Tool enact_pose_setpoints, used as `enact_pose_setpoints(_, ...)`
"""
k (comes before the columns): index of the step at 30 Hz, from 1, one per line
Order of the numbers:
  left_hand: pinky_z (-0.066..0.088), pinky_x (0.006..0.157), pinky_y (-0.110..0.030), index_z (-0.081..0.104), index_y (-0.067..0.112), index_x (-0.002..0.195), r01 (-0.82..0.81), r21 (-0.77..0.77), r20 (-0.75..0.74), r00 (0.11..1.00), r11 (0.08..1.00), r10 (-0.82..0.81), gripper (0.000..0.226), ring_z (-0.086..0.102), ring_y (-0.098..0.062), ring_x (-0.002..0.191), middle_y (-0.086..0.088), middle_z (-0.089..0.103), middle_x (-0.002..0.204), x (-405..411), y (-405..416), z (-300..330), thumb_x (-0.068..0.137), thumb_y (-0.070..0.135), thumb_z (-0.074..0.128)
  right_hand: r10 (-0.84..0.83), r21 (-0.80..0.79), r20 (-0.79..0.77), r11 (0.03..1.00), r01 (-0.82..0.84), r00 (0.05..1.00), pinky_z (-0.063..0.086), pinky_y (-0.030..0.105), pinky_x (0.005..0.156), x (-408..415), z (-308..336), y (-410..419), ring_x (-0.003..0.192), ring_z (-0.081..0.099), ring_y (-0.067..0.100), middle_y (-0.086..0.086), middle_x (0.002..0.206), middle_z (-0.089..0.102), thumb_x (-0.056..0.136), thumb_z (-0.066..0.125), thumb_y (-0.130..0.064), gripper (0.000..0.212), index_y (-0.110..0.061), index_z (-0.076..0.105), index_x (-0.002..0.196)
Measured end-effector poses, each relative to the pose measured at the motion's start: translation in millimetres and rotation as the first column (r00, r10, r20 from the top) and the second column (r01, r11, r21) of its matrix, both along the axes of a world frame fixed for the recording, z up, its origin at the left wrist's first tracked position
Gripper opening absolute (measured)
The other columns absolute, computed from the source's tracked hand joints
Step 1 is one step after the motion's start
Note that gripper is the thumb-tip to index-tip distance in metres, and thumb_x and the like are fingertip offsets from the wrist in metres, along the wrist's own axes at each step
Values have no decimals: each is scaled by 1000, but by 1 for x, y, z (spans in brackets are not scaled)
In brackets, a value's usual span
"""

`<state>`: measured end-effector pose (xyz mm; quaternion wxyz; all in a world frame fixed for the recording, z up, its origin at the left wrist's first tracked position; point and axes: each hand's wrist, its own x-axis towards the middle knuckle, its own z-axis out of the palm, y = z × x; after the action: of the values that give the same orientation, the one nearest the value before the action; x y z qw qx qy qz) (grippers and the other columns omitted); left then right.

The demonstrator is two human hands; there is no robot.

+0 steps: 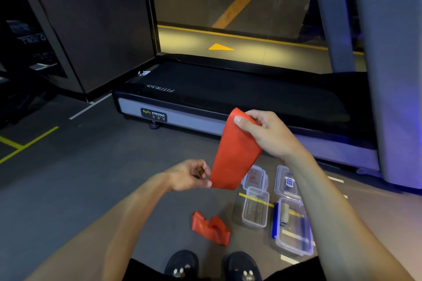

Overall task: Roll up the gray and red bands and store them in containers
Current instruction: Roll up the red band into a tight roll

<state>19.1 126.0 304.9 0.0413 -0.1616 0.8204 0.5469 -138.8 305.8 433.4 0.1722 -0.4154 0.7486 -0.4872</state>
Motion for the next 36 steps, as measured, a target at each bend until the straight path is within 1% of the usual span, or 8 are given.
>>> enact_pose_setpoints(6, 44, 71, -27, 67, 20, 90, 30, 25, -19, 999, 999, -29, 10, 53, -8, 73, 8, 62, 80, 2, 0, 1, 90, 21, 77, 3, -34, -4, 999, -3, 1000, 44, 35, 69, 2, 4, -3, 67, 58, 11, -2, 74, 66, 96, 65, -46, 34, -14, 72, 91)
enact_pose_setpoints(10, 45, 76, -22, 69, 16, 107, 54, 9, 56, 997, 999, -54, 14, 55, -3, 79, 7, 63, 91, 4, 2, 0, 98, 27, 67, 14, -69, 52, 998, -11, 999, 41, 36, 68, 3, 5, -1, 67, 56, 14, -1, 73, 62, 92, 63, -50, 42, -9, 71, 91)
enact_pose_setpoints(15, 49, 79, -22, 66, 27, 90, -58, -26, 109, 992, 998, 60, 18, 54, -3, 85, 9, 59, 88, 10, -3, -3, 103, 34, 56, -20, -115, 188, 992, 42, 982, 42, 39, 70, -2, 4, 4, 71, 56, 22, 7, 77, 62, 89, 65, -53, 53, 0, 67, 92)
enact_pose_setpoints(19, 52, 81, -24, 63, 17, 95, -111, -7, 71, 991, 994, 111, 24, 59, -4, 89, 1, 61, 96, 14, -13, -3, 105, 35, 50, -104, -138, 315, 978, 153, 943, 42, 38, 70, -11, -2, 12, 70, 56, 23, 10, 76, 61, 96, 64, -45, 47, 1, 68, 87)
enact_pose_setpoints(22, 55, 81, -27, 58, 14, 99, -166, 103, 41, 986, 981, 162, 26, 60, -10, 93, -5, 61, 96, 14, -15, -4, 106, 35, 46, -137, -140, 399, 968, 208, 907, 40, 35, 68, -14, -7, 15, 63, 53, 20, 9, 72, 57, 97, 64, -44, 34, -13, 70, 84)
enact_pose_setpoints(27, 56, 88, -41, 55, 17, 94, -273, 252, -31, 957, 928, 290, 28, 61, -18, 88, -2, 62, 86, 11, -15, -3, 106, 40, 46, -186, -130, 554, 943, 305, 811, 48, 36, 70, -13, -5, 12, 55, 58, 12, 0, 60, 61, 99, 63, -39, 34, -13, 66, 79)
enact_pose_setpoints(33, 59, 68, -33, 46, 19, 78, -364, 500, -123, 868, 785, 481, 29, 60, -16, 63, -3, 55, 72, 7, -18, 7, 101, 31, 59, -230, -121, 665, 905, 407, 710, 59, 42, 70, -11, -5, 5, 58, 64, 14, 2, 62, 61, 97, 67, -39, 28, -11, 62, 99)
enact_pose_setpoints(36, 59, 67, -32, 50, 21, 74, -348, 590, -112, 859, 729, 500, 29, 63, -17, 69, -1, 60, 76, 6, -21, 11, 99, 29, 62, -234, -122, 676, 900, 419, 699, 60, 44, 74, -12, -5, 2, 62, 70, 15, 4, 68, 69, 97, 67, -38, 30, -9, 66, 103)
